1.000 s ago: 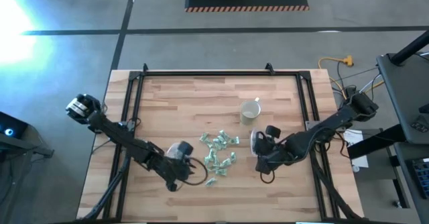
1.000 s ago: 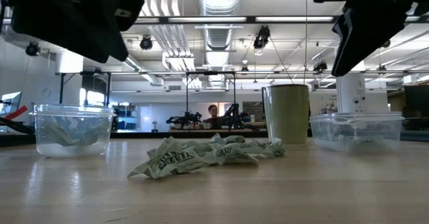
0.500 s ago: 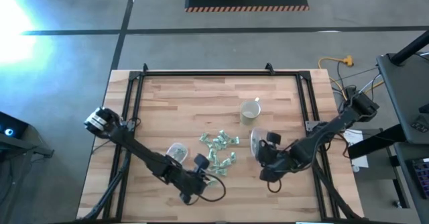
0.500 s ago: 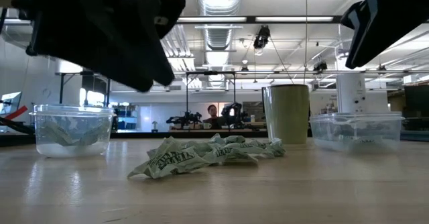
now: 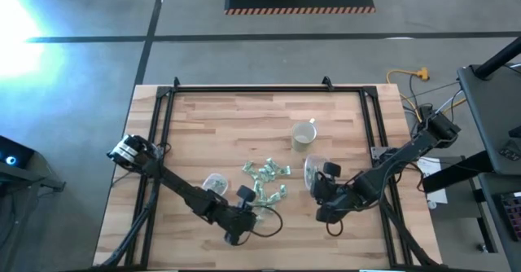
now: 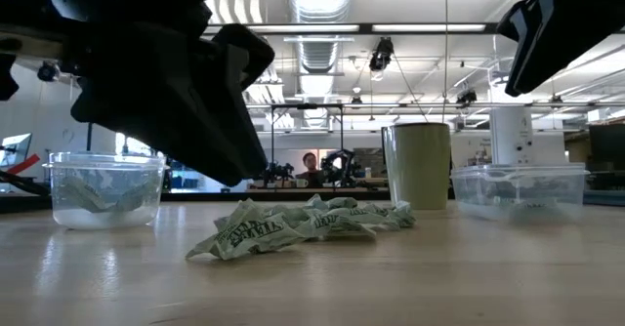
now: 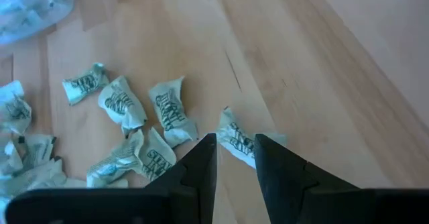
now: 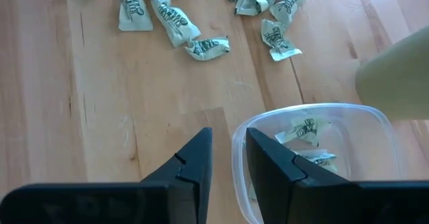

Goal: Pick and place Stevia / Truvia into bins
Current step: Put the stevia packet into the left transparent container

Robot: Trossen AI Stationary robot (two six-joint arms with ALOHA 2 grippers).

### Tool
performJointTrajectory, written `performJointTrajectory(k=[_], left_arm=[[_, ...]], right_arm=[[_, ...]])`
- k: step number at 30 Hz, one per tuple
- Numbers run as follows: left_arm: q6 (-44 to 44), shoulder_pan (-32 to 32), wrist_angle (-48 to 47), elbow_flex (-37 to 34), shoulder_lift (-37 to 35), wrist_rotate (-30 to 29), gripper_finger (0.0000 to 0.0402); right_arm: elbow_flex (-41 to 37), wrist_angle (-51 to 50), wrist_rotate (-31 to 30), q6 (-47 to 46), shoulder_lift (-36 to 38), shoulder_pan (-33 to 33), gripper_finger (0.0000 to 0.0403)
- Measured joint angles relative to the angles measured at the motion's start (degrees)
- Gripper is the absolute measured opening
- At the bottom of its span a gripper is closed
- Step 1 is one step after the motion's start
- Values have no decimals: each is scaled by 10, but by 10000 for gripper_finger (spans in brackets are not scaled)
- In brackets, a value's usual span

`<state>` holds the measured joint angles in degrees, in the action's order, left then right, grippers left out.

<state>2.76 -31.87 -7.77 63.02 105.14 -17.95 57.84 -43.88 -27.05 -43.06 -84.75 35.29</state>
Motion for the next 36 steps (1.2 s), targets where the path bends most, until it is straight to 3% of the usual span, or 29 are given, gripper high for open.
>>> performJointTrajectory(k=[10,36], left_arm=[[104,10,3,-14,6,17,84],[101,30,78,-32,42,88,84]], right_arm=[[0,4,-1,0,0,0,85],[0,12,-6,0,-1,0,75]])
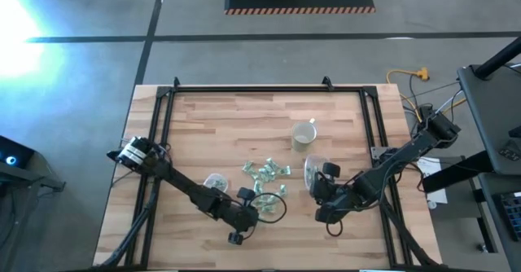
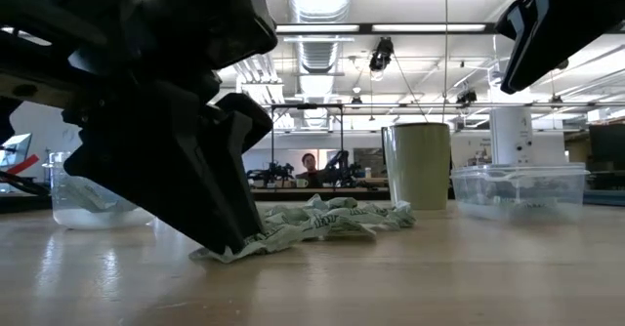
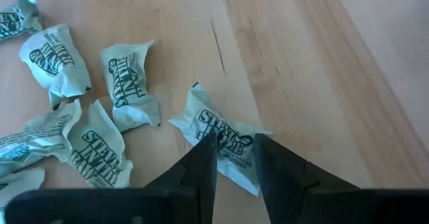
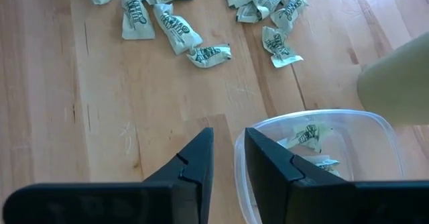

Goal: Pick and place Stevia / Truvia into bins
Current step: Put the stevia packet into the left transparent container

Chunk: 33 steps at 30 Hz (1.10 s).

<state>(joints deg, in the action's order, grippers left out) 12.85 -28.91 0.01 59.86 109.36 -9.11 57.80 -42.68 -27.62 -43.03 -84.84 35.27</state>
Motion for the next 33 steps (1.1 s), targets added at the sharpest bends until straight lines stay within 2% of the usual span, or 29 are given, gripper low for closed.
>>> performJointTrajectory(k=[5,11,16,26,33], left_arm=[[-18,1,-2,0,-1,0,70],[-32,1,-5,0,-2,-3,7],[-42,1,-12,0,-9,-11,7],[-40,-9,-131,-4,-96,-136,1],[71,-27,-295,-16,-169,-256,0]], right_arm=[[-1,0,0,2,0,0,69],[-1,0,0,2,0,0,68],[-1,0,-2,2,0,0,68],[-1,-1,-11,2,0,0,68],[-1,0,-11,3,0,0,68]])
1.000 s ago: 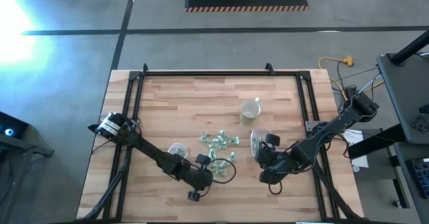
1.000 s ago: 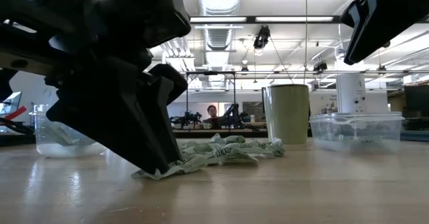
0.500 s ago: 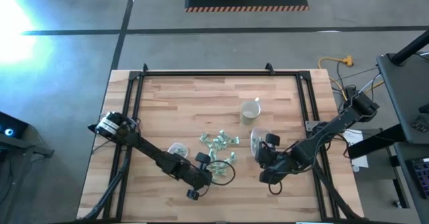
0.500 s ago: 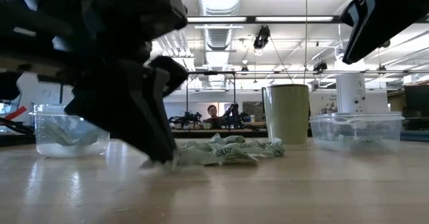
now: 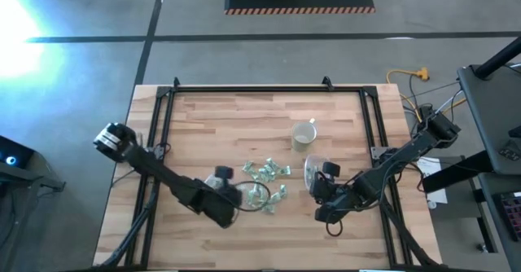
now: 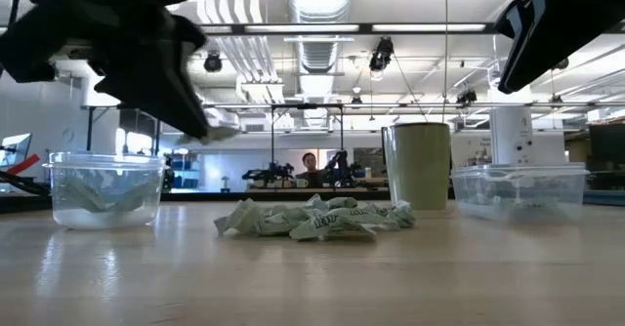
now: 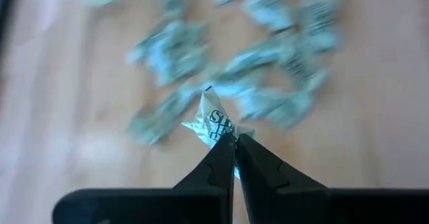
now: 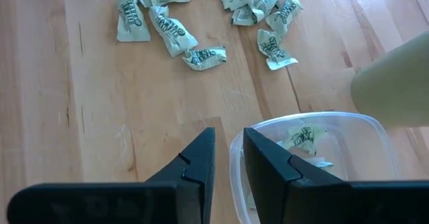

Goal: Pick and place Stevia / Truvia into bins
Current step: Put the stevia packet into the left transparent container

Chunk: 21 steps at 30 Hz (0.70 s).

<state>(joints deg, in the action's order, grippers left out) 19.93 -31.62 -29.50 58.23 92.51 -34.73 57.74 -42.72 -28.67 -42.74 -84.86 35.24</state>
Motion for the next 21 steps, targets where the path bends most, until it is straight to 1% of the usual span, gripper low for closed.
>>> performJointTrajectory(k=[4,6,8,12,18,21], left_arm=[[100,-19,-99,-14,-39,-64,0],[142,-30,-135,-25,-54,-76,0],[171,-36,-146,-39,-68,-77,0],[213,-42,-160,-71,-88,-57,0],[233,-42,-156,-92,-102,2,0],[234,-46,-155,-92,-102,19,0]], right_arm=[[0,0,0,3,0,0,68],[0,0,-2,3,0,0,68],[0,1,-9,4,0,0,68],[0,1,-15,5,0,0,68],[0,2,-15,5,0,0,68],[0,2,-15,4,0,0,68]])
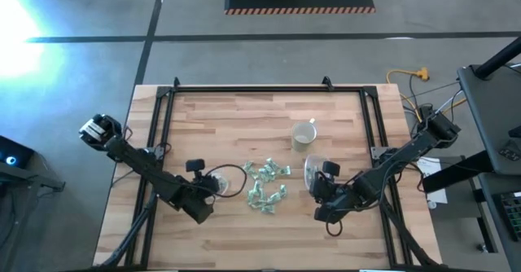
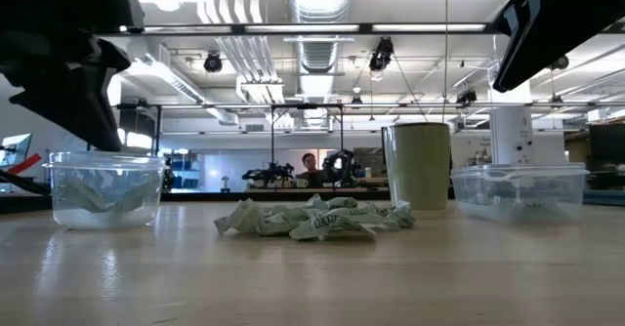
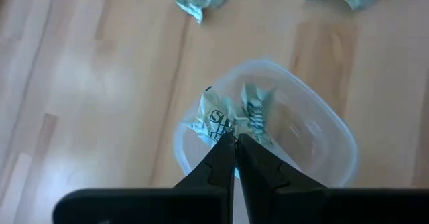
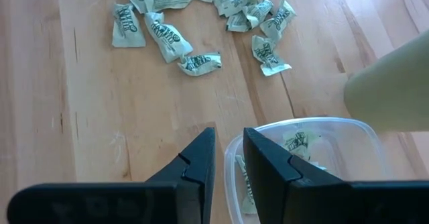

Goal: Pick and place Stevia / Truvia into bins
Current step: Put the stevia packet into the left transparent container

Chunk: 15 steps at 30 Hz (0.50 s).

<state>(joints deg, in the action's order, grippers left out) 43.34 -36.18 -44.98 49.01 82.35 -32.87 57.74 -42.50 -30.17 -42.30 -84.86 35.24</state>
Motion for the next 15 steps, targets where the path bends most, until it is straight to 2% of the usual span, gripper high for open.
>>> performJointTrajectory(k=[15], left_arm=[[13,-3,-5,0,20,14,5]], right_arm=[[0,4,-1,2,0,0,68]])
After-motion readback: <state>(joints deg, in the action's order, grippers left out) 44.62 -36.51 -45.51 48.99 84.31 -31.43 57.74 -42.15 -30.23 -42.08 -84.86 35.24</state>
